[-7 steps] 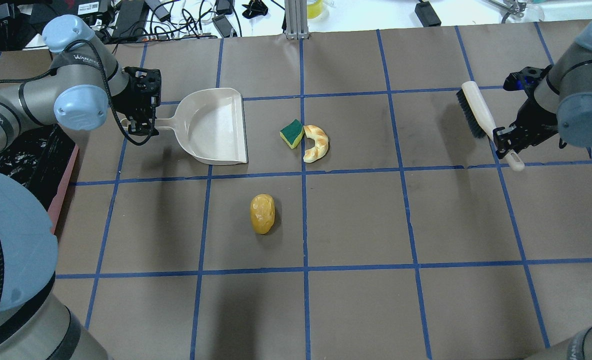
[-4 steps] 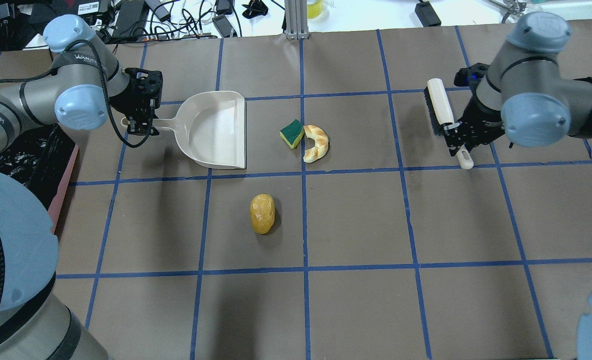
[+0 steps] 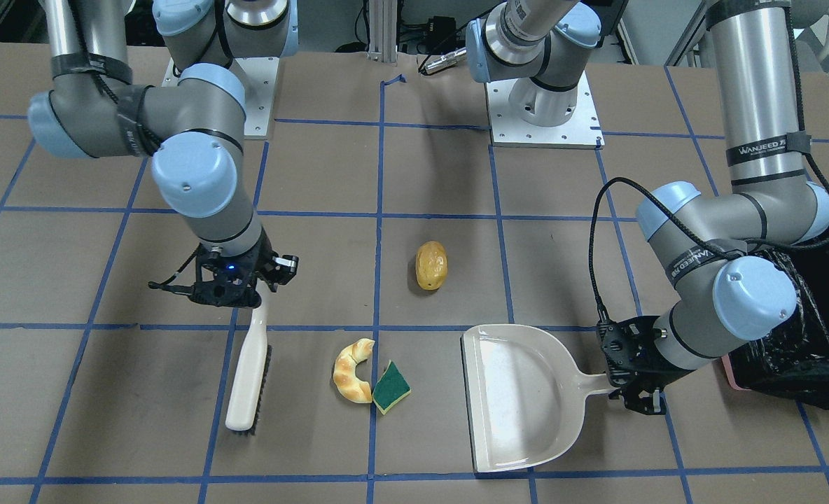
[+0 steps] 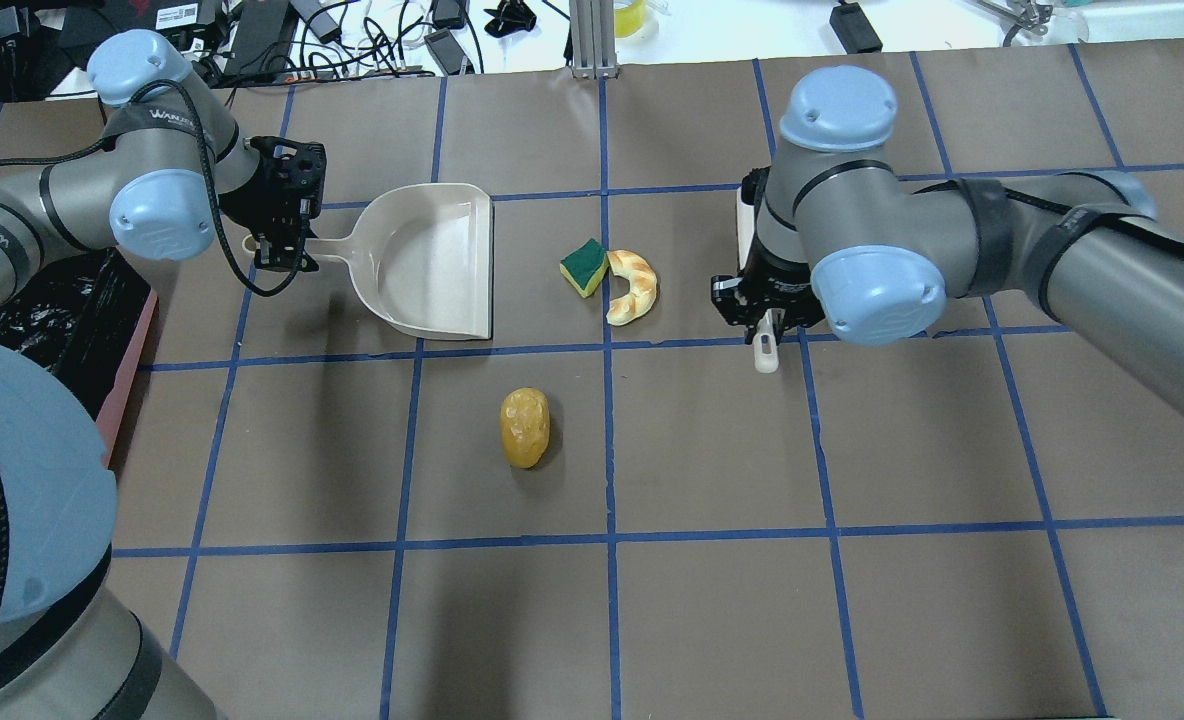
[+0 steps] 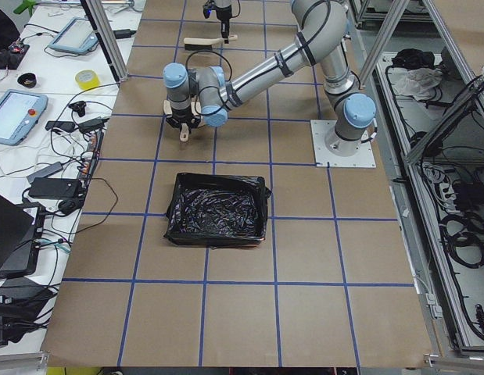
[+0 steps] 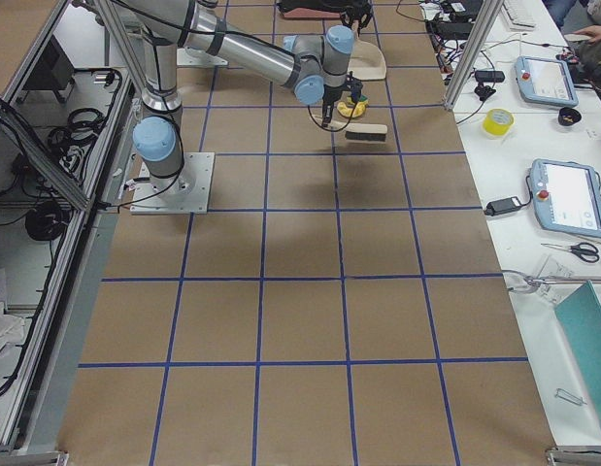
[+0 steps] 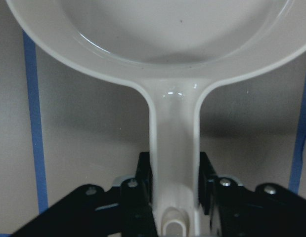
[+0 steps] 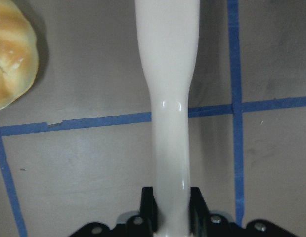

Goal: Sweep and dump trash into bin

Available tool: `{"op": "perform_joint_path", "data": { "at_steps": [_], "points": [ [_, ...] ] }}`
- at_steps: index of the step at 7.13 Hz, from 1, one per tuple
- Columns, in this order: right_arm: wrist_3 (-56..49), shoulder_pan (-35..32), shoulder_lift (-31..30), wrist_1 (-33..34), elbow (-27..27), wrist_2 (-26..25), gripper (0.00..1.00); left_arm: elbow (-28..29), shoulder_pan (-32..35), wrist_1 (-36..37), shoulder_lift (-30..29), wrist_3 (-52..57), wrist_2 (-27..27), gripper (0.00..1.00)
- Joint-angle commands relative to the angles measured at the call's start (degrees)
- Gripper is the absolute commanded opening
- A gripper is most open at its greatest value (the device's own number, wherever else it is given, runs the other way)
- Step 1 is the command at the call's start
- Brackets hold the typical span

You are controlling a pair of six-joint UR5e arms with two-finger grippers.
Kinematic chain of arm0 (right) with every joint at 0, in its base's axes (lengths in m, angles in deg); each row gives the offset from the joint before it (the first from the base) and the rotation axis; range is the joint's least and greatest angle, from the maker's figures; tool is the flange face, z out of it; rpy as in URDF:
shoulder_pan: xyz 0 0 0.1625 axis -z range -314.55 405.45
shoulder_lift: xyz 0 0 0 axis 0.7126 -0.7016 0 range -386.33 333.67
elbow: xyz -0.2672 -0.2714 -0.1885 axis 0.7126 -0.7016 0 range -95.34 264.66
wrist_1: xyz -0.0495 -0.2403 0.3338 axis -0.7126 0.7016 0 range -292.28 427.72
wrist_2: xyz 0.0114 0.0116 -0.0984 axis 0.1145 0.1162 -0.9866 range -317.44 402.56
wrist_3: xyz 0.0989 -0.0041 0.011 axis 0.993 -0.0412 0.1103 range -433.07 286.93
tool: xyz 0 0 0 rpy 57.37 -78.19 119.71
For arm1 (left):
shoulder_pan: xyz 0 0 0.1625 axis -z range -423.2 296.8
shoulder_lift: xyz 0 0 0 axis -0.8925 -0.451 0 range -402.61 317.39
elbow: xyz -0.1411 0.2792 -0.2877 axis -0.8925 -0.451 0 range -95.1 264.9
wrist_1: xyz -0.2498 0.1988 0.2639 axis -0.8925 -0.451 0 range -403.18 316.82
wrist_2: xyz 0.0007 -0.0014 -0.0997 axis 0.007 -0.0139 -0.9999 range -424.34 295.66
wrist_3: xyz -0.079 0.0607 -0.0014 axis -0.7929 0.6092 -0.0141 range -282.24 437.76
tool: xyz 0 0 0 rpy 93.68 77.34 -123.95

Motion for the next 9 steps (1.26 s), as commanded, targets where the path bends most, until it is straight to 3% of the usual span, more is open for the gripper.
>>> {"op": "perform_joint_path", "data": {
  "at_steps": [1, 4, 5, 9],
  "points": [
    [8.5, -5.7, 0.5, 0.2, 0.0, 0.1, 0.0, 0.1, 0.0, 0.0, 0.0, 0.0, 0.0, 0.0],
    [15.0, -9.9, 3.6, 2.9, -0.3, 0.4, 0.0, 0.1, 0.0, -0.1, 0.0, 0.0, 0.0, 0.0],
    [18.6, -11.7, 5.2, 5.9, -1.2, 2.6, 0.0, 0.0, 0.0, -0.1, 0.0, -0.1, 0.0, 0.0],
    [31.9, -19.7, 16.6, 5.9, -17.5, 4.9, 0.0, -0.8, 0.0, 0.1, 0.1, -0.3, 0.1, 0.0]
  ]
}}
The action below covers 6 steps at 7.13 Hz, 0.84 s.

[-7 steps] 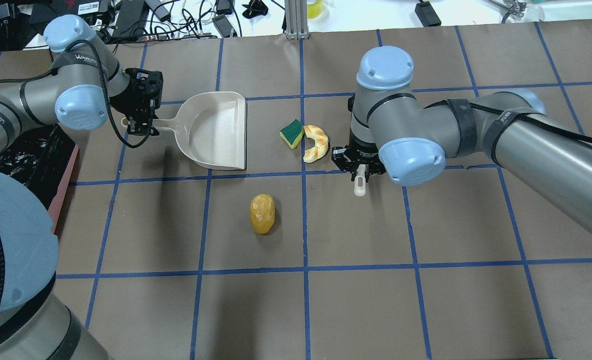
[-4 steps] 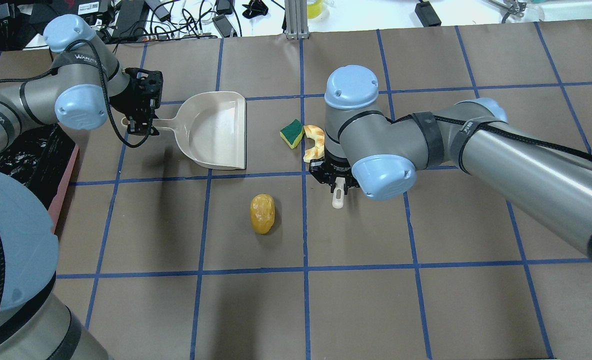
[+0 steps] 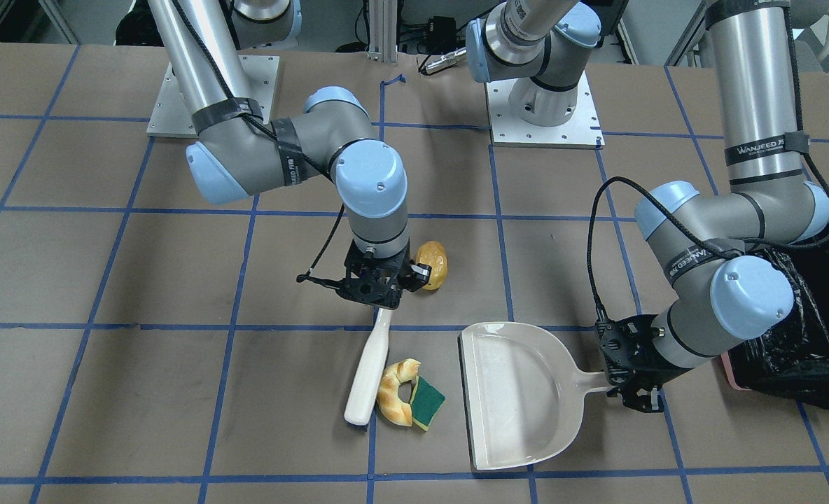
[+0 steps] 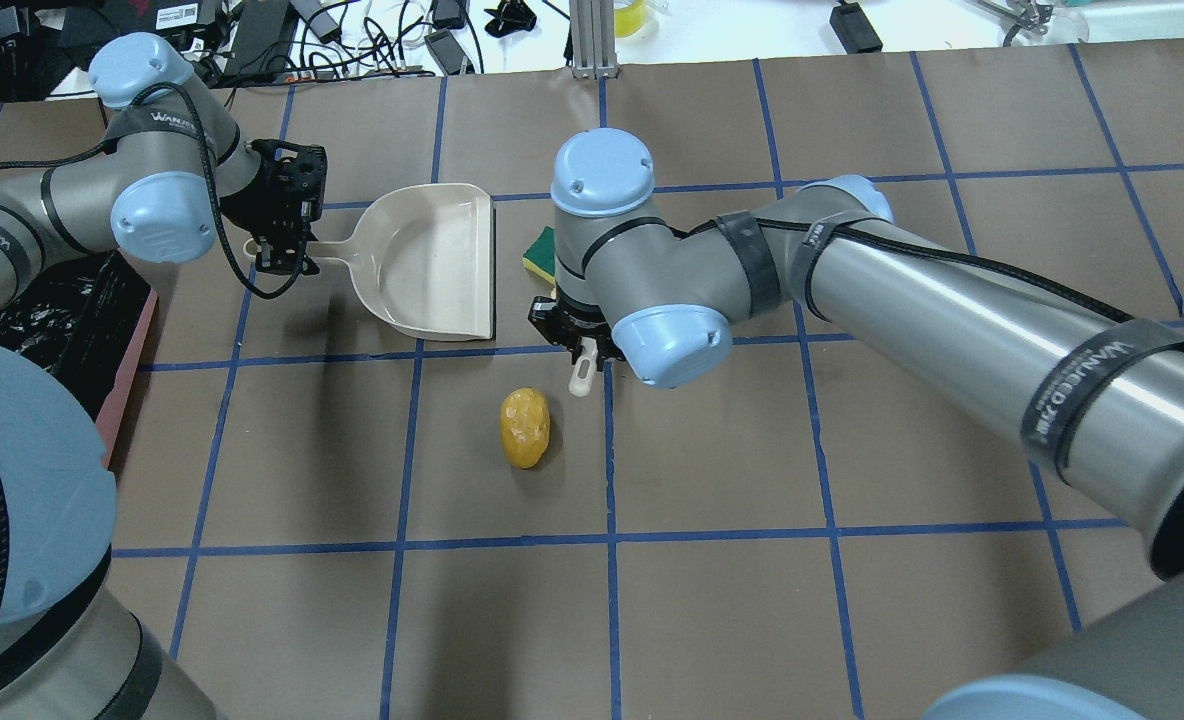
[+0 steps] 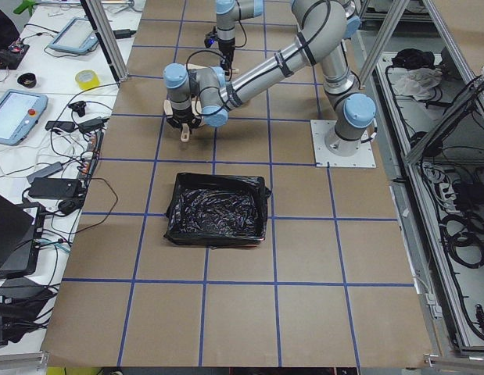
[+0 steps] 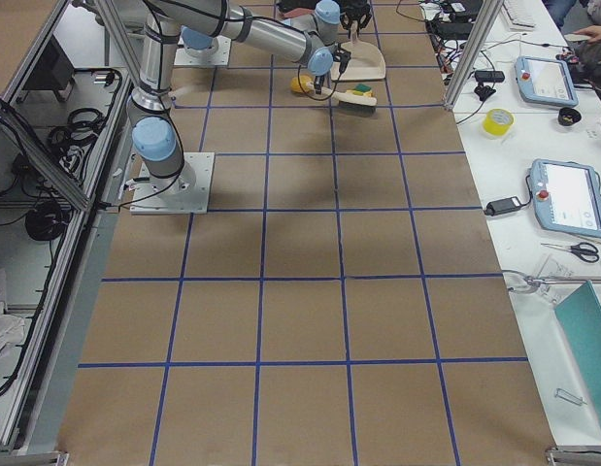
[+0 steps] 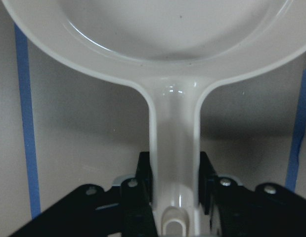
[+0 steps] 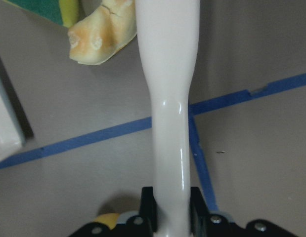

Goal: Sweep and dump trash into bin

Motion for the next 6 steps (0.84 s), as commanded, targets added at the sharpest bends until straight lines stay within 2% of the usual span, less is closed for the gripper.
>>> {"op": "perform_joint_path", "data": {
  "at_steps": [1, 3, 6],
  "points": [
    [9.0, -5.5, 7.7, 0.5, -10.4, 2.0, 0.0, -0.2, 0.0, 0.1, 0.0, 0.0, 0.0, 0.0],
    [12.8, -9.0, 11.2, 0.5, -18.2, 3.6, 0.0, -0.3, 0.0, 0.1, 0.0, 0.0, -0.1, 0.0],
    [16.3, -12.5, 11.6, -0.2, -23.9, 6.4, 0.0, -0.3, 0.0, 0.1, 0.0, -0.2, -0.1, 0.0]
  ]
}}
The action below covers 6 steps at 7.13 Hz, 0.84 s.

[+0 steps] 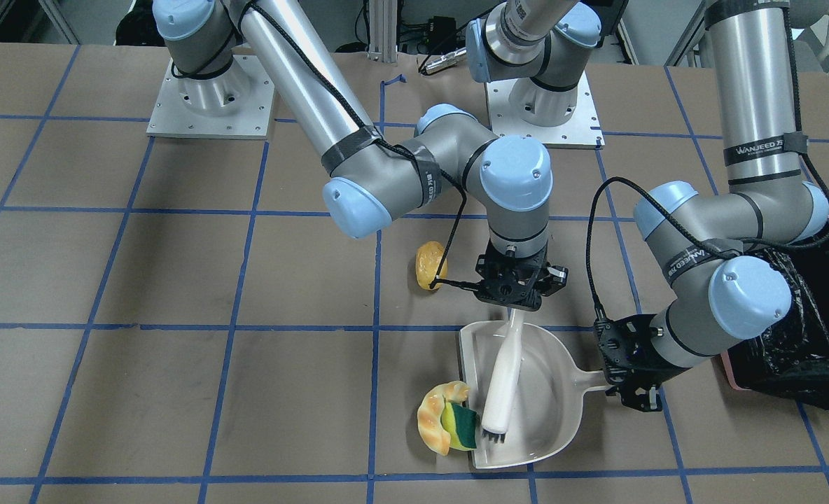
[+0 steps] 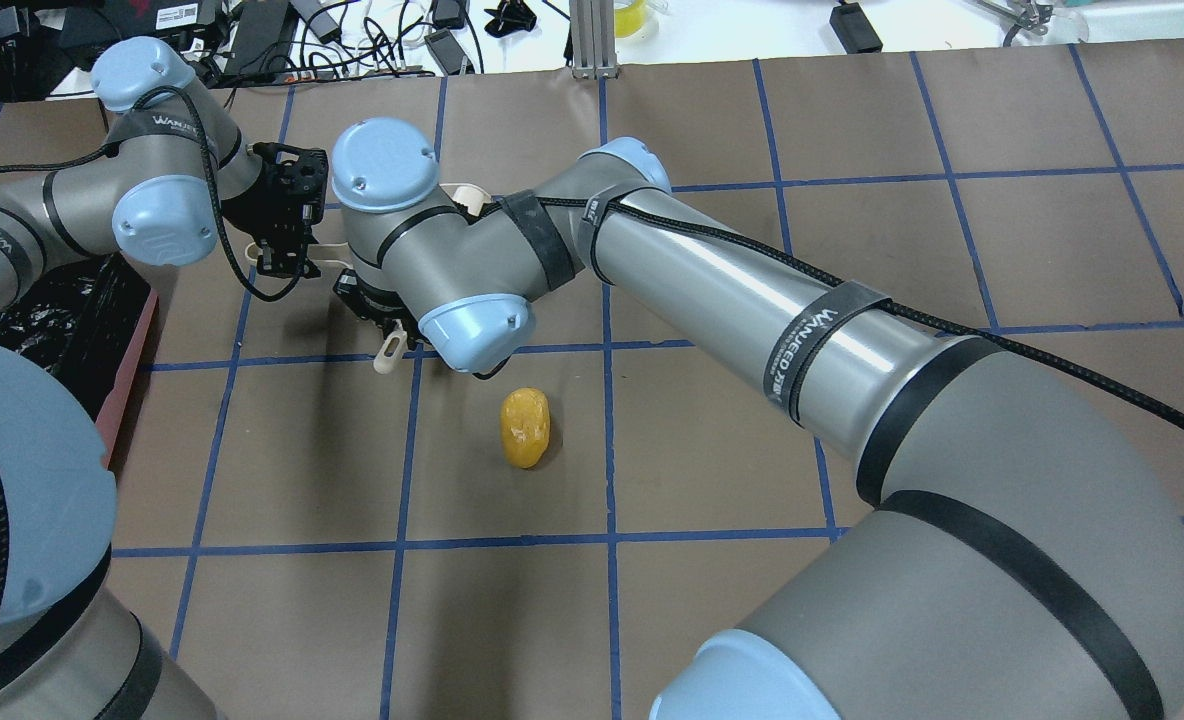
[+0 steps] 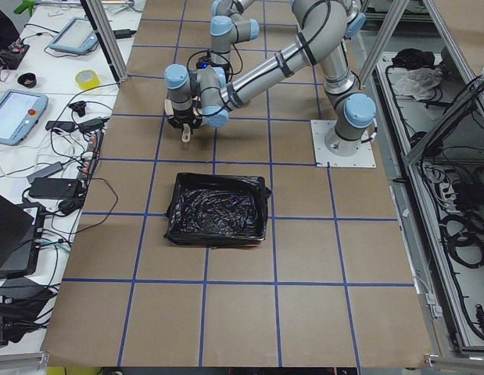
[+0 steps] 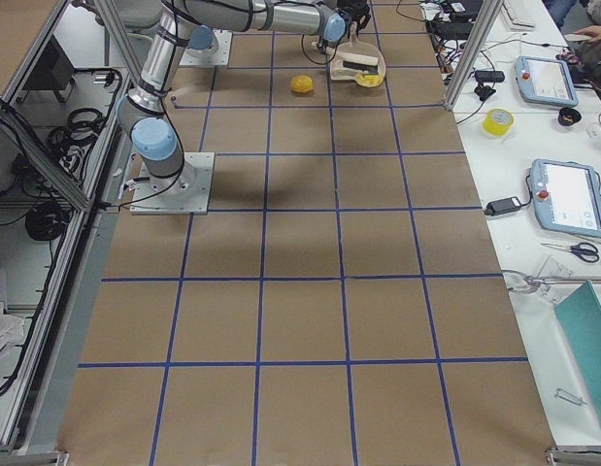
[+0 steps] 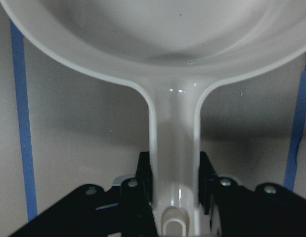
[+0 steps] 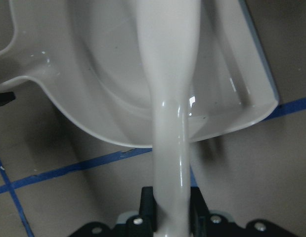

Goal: Sweep and dump trash into bin

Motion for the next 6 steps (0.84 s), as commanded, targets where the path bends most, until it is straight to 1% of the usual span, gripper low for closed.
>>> {"op": "perform_joint_path", "data": {
  "at_steps": [1, 2, 3, 5, 6],
  "points": [
    [0.6, -1.0, -1.2, -3.6, -2.4, 0.0, 0.0, 0.0, 0.0, 0.1, 0.0, 0.0, 0.0, 0.0],
    [0.3, -0.3, -3.3, -6.2, -1.7, -0.8, 0.0, 0.0, 0.0, 0.1, 0.0, 0.0, 0.1, 0.0],
    [-1.5, -0.1, -3.5, -7.4, -1.4, -4.8, 0.0, 0.0, 0.0, 0.0, 0.0, 0.0, 0.1, 0.0],
    [-6.3, 2.6, -4.0, -12.0, -1.4, -9.7, 0.0, 0.0, 0.0, 0.0, 0.0, 0.0, 0.0, 0.0],
    [-6.3, 3.5, -4.1, -11.6, -1.3, -9.7, 0.0, 0.0, 0.0, 0.0, 0.0, 0.0, 0.1, 0.0]
  ]
}}
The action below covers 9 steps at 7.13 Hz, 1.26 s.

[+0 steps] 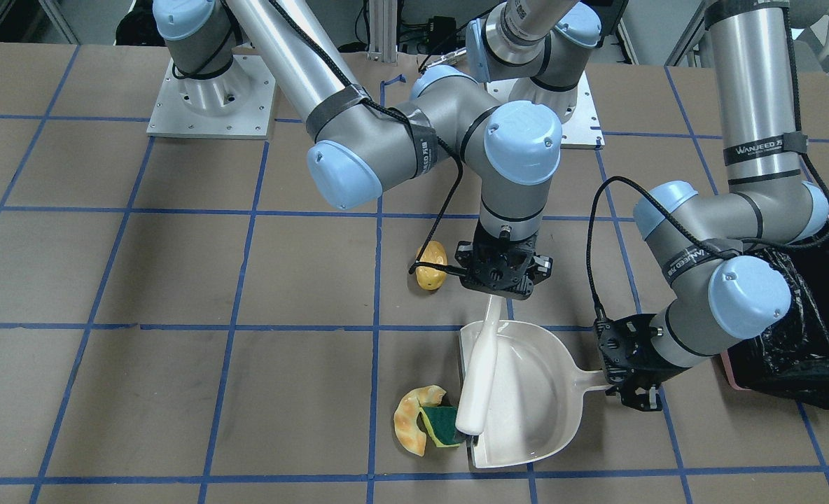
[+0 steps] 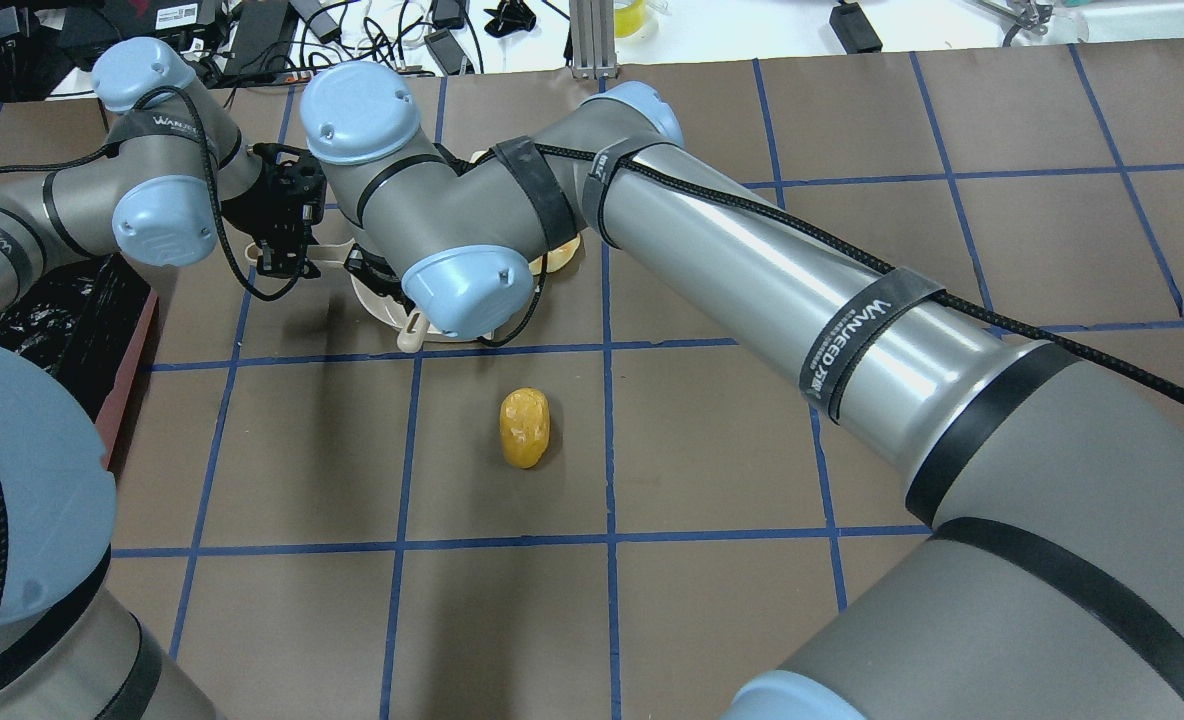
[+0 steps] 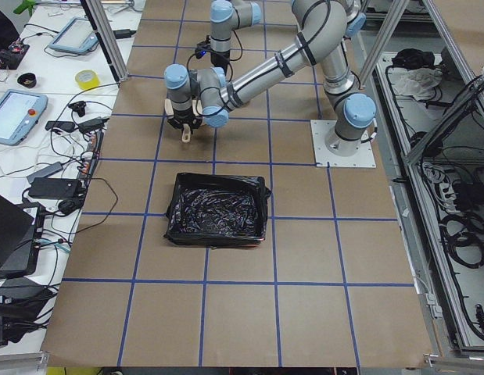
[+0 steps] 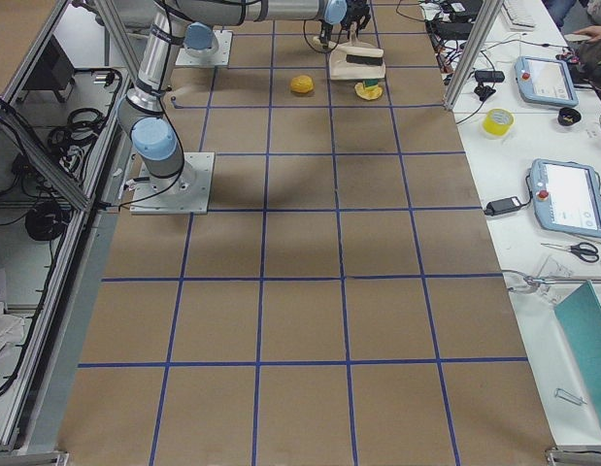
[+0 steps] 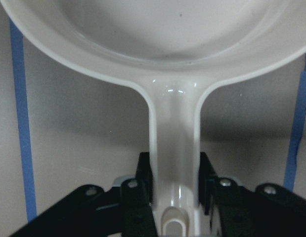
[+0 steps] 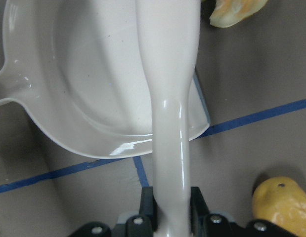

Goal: Sweep and dump trash into bin

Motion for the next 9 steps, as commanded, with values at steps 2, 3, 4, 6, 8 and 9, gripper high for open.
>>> {"op": "perform_joint_path", "data": {
  "at_steps": [2, 3, 4, 6, 8, 9],
  "points": [
    [-1.0, 1.5, -1.6, -1.0, 0.3, -2.2, 0.0, 0.0, 0.0, 0.0, 0.2, -0.1, 0.1, 0.0],
    [-1.2, 1.6, -1.6, -0.9, 0.4, -2.1, 0.0, -0.1, 0.2, 0.0, 0.4, -0.9, 0.5, 0.0],
    [-1.2, 1.6, -1.6, -1.0, 0.9, -2.1, 0.0, 0.0, 0.8, 0.0, 0.5, -1.7, 2.6, 0.0],
    [-1.3, 1.8, -1.9, -0.6, 2.0, -1.9, 0.0, 0.1, 3.4, -0.1, 0.5, -3.3, 5.9, 0.0],
    [-7.4, 4.6, -1.9, -0.3, 2.7, -2.3, 0.0, 0.1, 3.5, -0.1, 0.4, -3.3, 6.0, 0.0],
    [-8.1, 6.1, -1.7, 0.0, 3.5, -2.1, 0.0, 0.1, 3.5, 0.0, 0.4, -3.3, 6.0, 0.0]
  ]
}}
